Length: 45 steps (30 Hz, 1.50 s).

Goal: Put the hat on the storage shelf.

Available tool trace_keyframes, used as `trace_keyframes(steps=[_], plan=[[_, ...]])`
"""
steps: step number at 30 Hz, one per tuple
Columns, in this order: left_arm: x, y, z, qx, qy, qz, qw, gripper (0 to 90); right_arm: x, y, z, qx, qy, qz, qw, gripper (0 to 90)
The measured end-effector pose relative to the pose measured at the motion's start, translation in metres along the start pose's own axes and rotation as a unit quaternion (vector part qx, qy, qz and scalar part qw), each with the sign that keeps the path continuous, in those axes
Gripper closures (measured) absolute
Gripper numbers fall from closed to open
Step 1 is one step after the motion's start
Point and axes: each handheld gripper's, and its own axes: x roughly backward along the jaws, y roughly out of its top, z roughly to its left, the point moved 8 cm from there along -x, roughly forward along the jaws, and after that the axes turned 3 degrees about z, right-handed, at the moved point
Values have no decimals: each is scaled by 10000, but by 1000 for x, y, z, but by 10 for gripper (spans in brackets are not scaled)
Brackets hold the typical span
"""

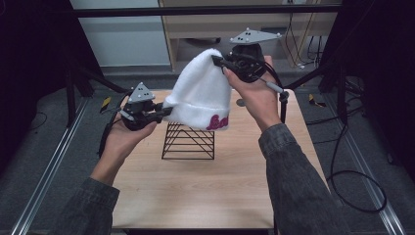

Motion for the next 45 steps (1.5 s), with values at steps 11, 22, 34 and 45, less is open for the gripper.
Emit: trace_keyframes(steps=[11, 22, 34, 45], plan=[[-8, -10, 17, 125, 167, 116, 9997, 738, -19, -11, 2, -29, 51, 109, 9999, 830], [-12, -22, 24, 196, 186, 196, 9994, 737, -32, -19, 6, -57, 122, 191, 9997, 830], [-15, -25, 29, 244, 213, 230, 9992, 738, -33, -20, 9, 13, 129, 235, 9996, 829], [-18, -36, 36, 345, 292, 243, 9987, 739, -39, -24, 17, 101, 174, 298, 9994, 829]])
